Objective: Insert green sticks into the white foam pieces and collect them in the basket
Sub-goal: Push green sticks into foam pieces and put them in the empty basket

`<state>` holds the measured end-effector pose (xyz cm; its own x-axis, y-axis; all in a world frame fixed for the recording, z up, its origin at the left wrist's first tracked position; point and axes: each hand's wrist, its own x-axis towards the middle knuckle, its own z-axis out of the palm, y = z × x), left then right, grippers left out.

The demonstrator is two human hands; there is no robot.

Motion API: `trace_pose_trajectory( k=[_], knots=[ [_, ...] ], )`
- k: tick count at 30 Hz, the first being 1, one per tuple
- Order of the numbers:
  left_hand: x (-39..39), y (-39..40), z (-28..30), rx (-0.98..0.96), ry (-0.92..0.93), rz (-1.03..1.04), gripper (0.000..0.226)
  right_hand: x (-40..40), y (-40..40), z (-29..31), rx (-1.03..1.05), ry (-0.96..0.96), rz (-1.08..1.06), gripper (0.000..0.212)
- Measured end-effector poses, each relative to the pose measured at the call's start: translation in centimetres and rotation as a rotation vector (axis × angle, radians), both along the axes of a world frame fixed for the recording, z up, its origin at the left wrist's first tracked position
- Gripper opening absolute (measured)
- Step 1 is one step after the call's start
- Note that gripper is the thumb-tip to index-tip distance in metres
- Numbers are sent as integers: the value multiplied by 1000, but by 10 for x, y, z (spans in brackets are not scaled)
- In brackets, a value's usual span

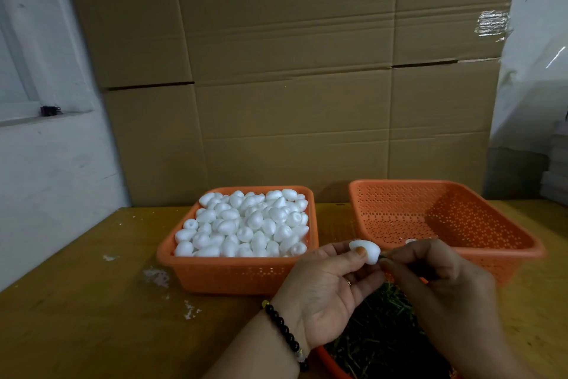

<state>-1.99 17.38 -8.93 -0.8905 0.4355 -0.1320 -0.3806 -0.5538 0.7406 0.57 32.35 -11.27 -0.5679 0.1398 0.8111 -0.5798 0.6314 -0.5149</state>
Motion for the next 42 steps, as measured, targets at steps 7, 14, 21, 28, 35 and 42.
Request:
trace_pose_trajectory(
  k=[7, 14, 21, 28, 35, 42],
  knots=[
    [-1, 1, -1, 24, 29, 22, 22, -1, 1, -3, 8, -68, -14, 38],
    [-8, -6, 2, 79, 70, 75, 28, -3, 2, -1, -65, -156, 49, 55],
    [-7, -7, -1, -36, 229, 79, 31, -2, 3, -4, -49, -163, 54, 41],
    [-3, 0, -8, -263, 431, 294, 38, -2, 1, -3, -72, -162, 105, 39],
    [-1, 1, -12, -574, 742, 451, 27, 1, 1, -1, -15, -132, 146, 52],
    [-1, 3, -13, -633, 859, 478, 35, -2, 0, -1, 181, -37, 153, 60]
  ],
)
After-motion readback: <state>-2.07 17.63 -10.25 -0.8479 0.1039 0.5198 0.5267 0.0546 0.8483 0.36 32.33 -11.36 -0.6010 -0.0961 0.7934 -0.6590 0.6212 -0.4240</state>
